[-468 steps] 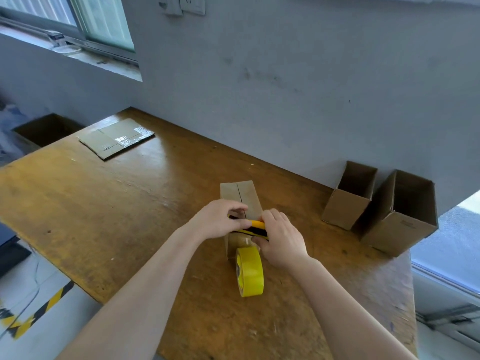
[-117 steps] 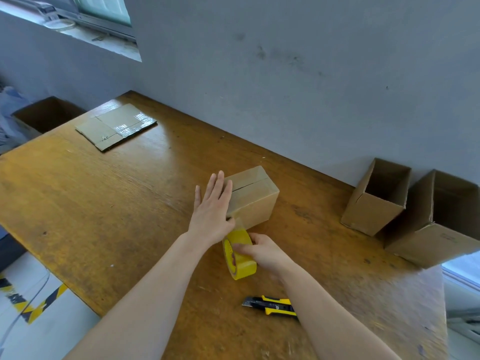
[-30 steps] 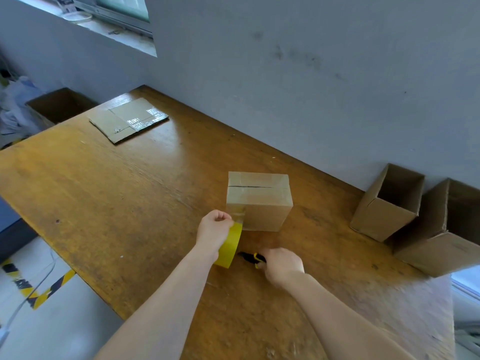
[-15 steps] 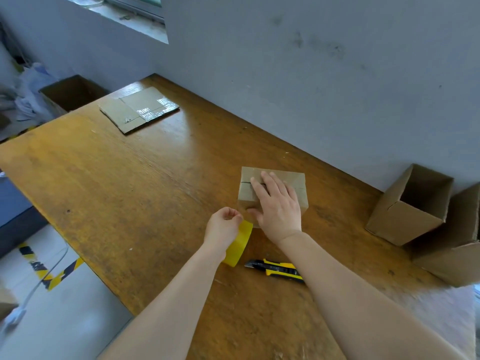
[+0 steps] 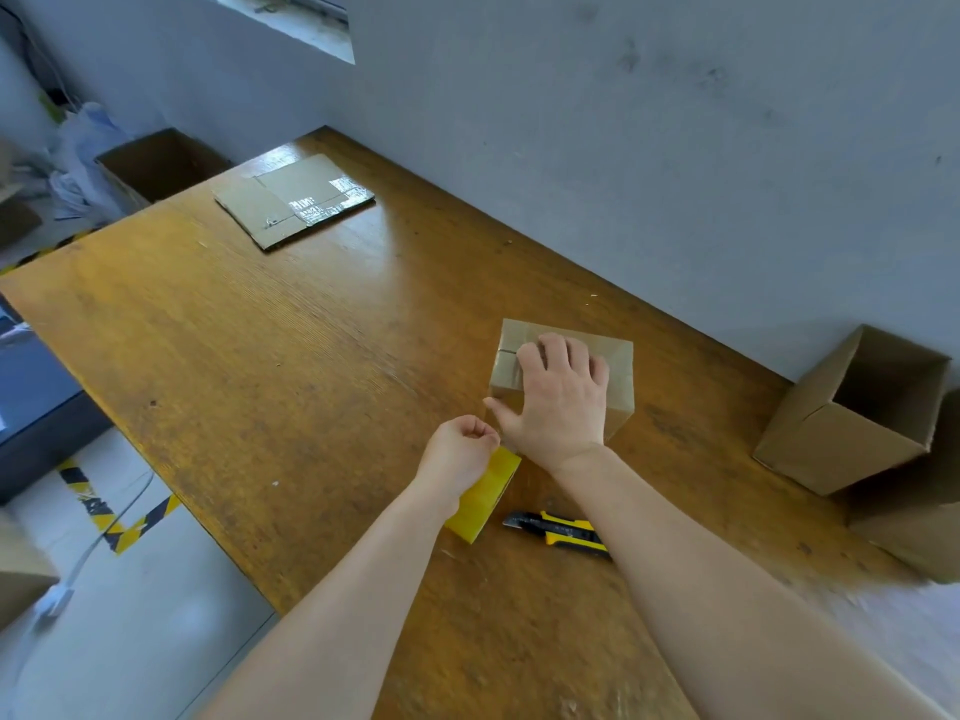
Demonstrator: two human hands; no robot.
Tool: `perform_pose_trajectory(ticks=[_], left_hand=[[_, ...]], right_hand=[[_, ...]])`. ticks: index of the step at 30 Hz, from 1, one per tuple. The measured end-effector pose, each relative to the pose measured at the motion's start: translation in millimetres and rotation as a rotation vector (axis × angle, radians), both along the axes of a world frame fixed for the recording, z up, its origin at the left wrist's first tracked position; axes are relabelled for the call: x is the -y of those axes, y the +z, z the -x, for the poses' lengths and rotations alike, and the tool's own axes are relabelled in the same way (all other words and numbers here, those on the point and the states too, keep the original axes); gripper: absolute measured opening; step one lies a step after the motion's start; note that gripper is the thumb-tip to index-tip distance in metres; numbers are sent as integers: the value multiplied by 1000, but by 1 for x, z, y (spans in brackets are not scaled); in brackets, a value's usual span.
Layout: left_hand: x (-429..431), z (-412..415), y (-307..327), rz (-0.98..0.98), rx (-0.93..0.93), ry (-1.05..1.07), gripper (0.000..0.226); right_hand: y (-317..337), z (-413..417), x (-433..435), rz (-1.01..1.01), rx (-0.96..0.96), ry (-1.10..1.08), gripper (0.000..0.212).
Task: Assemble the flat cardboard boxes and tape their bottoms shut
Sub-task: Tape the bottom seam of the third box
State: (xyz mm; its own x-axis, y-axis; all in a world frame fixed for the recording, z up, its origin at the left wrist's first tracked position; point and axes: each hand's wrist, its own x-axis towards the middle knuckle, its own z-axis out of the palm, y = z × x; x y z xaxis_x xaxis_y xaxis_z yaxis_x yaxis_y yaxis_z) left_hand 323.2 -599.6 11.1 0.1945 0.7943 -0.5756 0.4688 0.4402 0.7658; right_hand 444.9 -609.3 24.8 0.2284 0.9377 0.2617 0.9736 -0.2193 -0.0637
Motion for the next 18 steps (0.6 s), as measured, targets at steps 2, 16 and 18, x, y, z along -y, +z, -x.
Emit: perform_pose_trajectory(ticks=[2, 16, 18], left_hand=[[0, 2, 1, -3, 10, -3, 17], [-1, 15, 7, -10, 35, 127, 14], [-1, 15, 11, -12, 47, 147, 14]], right_hand=[[-1, 6, -4, 11, 8, -22, 52], [36, -13, 5, 214, -134, 141, 60], [47, -29, 8, 281, -245, 158, 73]])
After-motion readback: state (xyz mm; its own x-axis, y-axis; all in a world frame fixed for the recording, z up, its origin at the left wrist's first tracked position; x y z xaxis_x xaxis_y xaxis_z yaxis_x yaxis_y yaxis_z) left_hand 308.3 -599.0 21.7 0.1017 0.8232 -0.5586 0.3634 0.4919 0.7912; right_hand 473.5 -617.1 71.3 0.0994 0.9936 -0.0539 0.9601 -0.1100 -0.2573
